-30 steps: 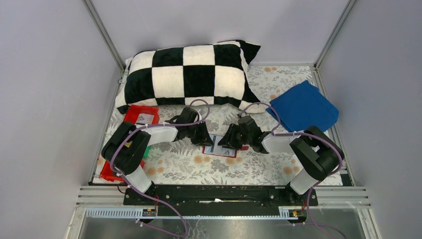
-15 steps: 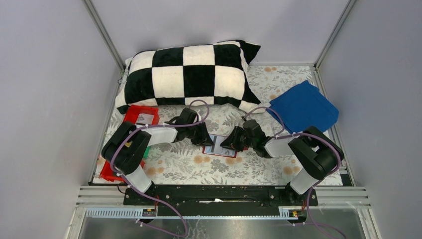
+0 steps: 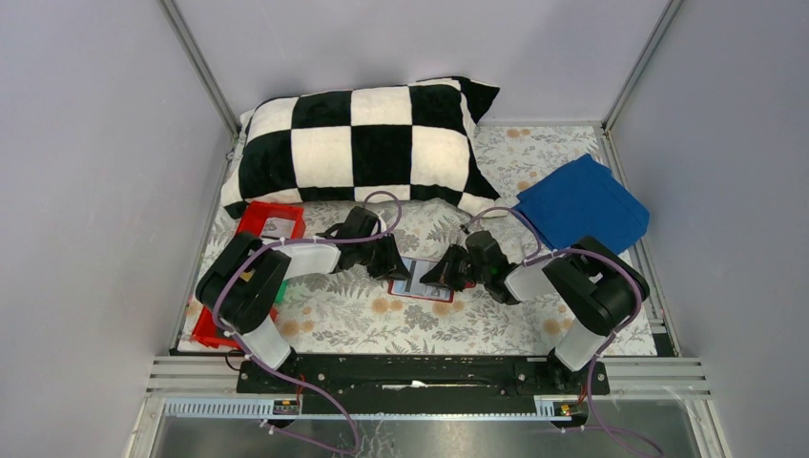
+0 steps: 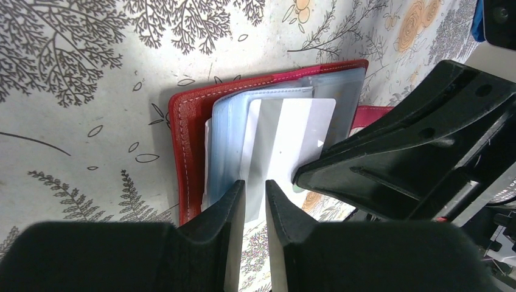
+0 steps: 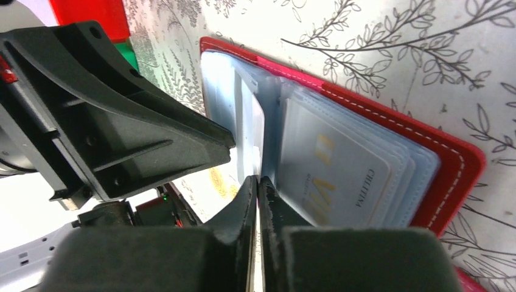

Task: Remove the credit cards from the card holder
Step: Remove the credit card from the card holder.

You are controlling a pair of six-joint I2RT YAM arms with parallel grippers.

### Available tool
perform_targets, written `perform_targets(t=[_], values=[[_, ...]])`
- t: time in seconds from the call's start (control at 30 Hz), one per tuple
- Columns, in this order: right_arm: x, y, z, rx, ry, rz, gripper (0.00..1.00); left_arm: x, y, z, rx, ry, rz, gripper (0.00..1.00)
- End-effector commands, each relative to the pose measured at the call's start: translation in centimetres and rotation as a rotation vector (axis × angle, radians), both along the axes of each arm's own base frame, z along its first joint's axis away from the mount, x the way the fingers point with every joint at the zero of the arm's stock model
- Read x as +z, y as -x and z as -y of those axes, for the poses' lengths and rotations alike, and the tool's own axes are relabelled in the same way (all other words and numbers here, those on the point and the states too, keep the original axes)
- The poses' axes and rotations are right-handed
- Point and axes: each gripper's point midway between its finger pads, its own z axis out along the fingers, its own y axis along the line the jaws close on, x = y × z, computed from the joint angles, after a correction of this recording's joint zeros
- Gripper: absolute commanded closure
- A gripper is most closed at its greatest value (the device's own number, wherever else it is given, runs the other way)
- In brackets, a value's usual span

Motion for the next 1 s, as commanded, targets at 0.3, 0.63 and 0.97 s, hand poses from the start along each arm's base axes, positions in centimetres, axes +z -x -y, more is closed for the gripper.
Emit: perform_targets(t=[0.3, 0.63, 0.97], values=[[0.9, 0.2, 4.2, 0.002, 0.106, 0.072, 1.0, -2.3, 0.2, -2.4, 0.039, -0.084, -0.037, 0.77], [5.0, -0.3, 6.1, 0.087, 0.178, 0.213, 1.0, 3.9, -1.1, -2.1, 0.043, -0.034, 0.098, 0.74], [14.5, -0.9, 2.0, 0.271, -0.054, 0.399, 1.0, 12.5, -0.7, -1.5, -0.051, 0.058, 0.228, 0.6]])
